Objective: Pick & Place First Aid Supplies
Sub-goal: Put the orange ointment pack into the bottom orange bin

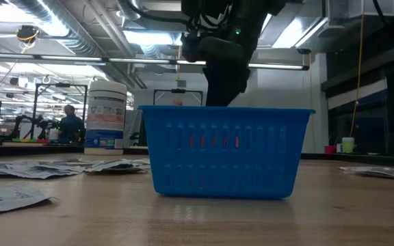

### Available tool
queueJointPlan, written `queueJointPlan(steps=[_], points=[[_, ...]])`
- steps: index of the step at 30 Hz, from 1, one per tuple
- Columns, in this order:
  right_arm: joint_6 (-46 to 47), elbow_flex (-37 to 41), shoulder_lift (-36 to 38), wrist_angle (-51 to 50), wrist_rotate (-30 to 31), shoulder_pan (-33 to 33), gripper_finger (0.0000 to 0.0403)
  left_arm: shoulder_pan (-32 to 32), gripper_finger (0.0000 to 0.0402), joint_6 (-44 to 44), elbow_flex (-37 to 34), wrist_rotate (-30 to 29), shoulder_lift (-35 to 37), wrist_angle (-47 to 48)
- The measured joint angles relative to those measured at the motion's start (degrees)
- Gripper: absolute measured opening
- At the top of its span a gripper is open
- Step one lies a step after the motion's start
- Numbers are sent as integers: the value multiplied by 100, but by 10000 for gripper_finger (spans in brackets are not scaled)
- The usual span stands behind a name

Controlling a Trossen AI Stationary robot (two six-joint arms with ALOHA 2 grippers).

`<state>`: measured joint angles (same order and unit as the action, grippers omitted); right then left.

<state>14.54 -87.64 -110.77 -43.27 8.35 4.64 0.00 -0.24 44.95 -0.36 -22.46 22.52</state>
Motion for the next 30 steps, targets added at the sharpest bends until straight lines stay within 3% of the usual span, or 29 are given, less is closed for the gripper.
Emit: queueJointPlan(steps=[15, 30], points=[[58, 0, 67, -138, -48, -25, 240, 1, 10, 0, 0, 0, 1, 0], [1515, 0, 1072, -1316, -105, 13, 253, 1, 12, -1, 0, -2, 1, 0]])
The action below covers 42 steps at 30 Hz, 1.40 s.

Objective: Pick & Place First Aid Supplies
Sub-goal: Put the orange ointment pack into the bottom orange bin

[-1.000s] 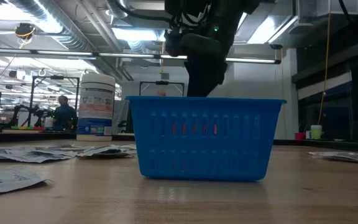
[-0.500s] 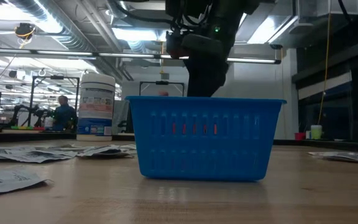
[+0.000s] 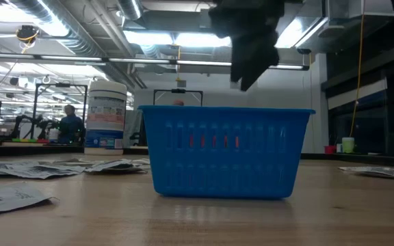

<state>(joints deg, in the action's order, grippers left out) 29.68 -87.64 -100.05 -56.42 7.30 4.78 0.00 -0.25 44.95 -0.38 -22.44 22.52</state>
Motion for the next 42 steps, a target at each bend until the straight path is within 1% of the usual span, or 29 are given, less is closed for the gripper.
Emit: queueJointPlan(steps=[6, 8, 14, 22, 27, 32, 38, 42], points=[[511, 5, 244, -696, -89, 120, 253, -1, 11, 1, 0, 0, 0, 0], [613, 130, 373, -766, -93, 173, 253, 0, 10, 0, 0, 1, 1, 0], [1207, 898, 847, -775, -155, 398, 253, 1, 8, 0, 0, 2, -1, 0], [2194, 1962, 1397, -787, -268, 866, 253, -1, 11, 0, 0, 1, 1, 0], [2662, 2369, 1419, -731, -407, 1258, 253, 0, 12, 1, 0, 2, 0, 0], [3051, 2770, 1419, -251, -452, 1574, 253, 0, 10, 0, 0, 1, 1, 0], [3205, 3201, 1340, 278, -450, 1689, 253, 0, 12, 0, 0, 0, -1, 0], [3407, 3410, 1222, 414, -448, 1687, 253, 0, 9, 0, 0, 1, -1, 0]])
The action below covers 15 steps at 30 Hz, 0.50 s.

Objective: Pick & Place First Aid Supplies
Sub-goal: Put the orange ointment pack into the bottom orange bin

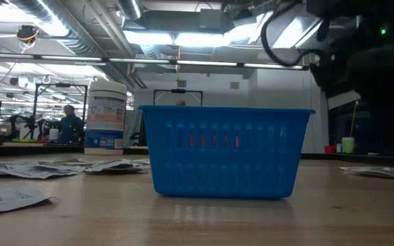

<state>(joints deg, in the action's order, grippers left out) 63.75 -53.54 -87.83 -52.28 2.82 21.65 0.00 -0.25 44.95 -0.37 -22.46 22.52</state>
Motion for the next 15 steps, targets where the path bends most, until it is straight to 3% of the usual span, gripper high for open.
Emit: queueJointPlan(steps=[9, 15], points=[[-161, 149, -479, 405, 50, -51, 250, -1, 8, 0, 0, 1, 0, 0], [-626, 129, -881, 619, 14, -177, 217, -2, 12, 2, 0, -1, 2, 0]])
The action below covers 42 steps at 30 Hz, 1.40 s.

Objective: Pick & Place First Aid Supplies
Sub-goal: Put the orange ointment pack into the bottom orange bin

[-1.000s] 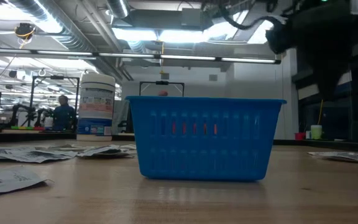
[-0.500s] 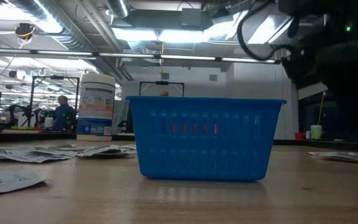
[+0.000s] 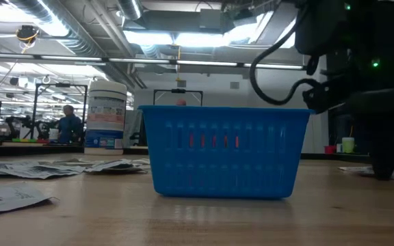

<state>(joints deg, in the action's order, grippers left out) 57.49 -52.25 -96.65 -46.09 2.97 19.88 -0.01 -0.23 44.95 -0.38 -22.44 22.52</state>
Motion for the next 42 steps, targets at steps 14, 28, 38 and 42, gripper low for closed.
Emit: queueJointPlan(steps=[14, 28, 38, 42], points=[[-72, 9, 71, 155, -117, -74, 95, 0, 12, 0, 0, 1, -1, 0], [-74, -125, 62, 183, -273, -79, 41, 2, 12, -2, 0, 2, 0, 0], [-73, -192, 60, 182, -145, -79, 53, 0, 10, -2, 0, 1, 0, 0], [-55, -195, 60, 217, -151, -77, 84, 1, 13, -1, 0, 1, -2, 0]])
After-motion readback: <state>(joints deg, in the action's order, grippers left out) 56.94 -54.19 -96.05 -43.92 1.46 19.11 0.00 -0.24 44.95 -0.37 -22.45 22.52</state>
